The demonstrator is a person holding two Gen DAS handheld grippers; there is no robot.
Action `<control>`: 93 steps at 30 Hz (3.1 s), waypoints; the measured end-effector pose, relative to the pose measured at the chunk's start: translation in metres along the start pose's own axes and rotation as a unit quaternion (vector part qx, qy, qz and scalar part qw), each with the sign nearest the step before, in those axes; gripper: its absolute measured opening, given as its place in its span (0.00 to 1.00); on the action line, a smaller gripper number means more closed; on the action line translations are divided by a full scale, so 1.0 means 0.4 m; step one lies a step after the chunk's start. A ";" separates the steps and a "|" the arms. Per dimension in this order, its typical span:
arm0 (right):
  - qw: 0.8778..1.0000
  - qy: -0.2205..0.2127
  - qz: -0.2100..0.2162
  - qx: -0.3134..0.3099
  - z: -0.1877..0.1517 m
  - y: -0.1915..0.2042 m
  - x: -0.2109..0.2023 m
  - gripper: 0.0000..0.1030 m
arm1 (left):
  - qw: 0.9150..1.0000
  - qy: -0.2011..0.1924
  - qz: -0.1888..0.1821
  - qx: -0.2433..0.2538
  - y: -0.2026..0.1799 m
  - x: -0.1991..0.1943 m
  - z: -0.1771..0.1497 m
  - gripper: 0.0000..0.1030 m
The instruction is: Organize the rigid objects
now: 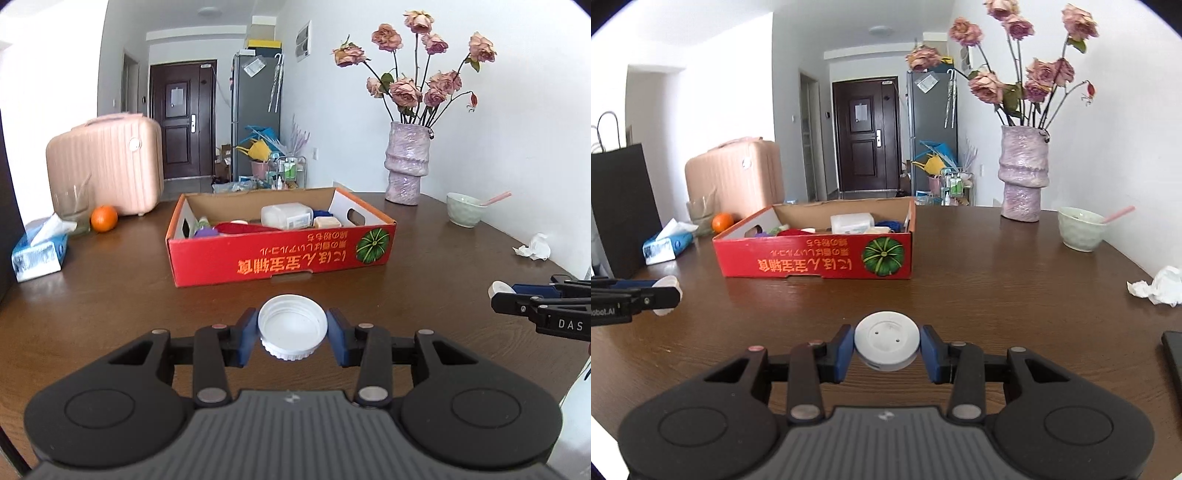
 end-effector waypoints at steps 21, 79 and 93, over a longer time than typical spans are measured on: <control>0.997 -0.004 0.066 -0.034 0.334 -0.059 0.505 0.37 | 0.994 0.071 -0.050 -0.061 -0.012 0.486 0.290 0.39; 0.992 -0.121 0.018 0.029 0.091 0.133 0.004 0.94 | 0.983 -0.165 0.074 -0.022 0.099 -0.131 0.040 1.00; 0.990 -0.130 0.000 -0.047 -0.101 0.244 -0.333 1.00 | 0.987 -0.148 0.054 -0.034 0.077 -0.409 -0.133 1.00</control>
Point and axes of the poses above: each gripper's, at about its wrist camera, not at the fingertips, and x roughly the way its jaws point, y to its left, z to its top, the point moved 1 cm from there along x, roughly the way its jaws point, and after that the axes turned 9 degrees about -x, right-handed, at the moved point
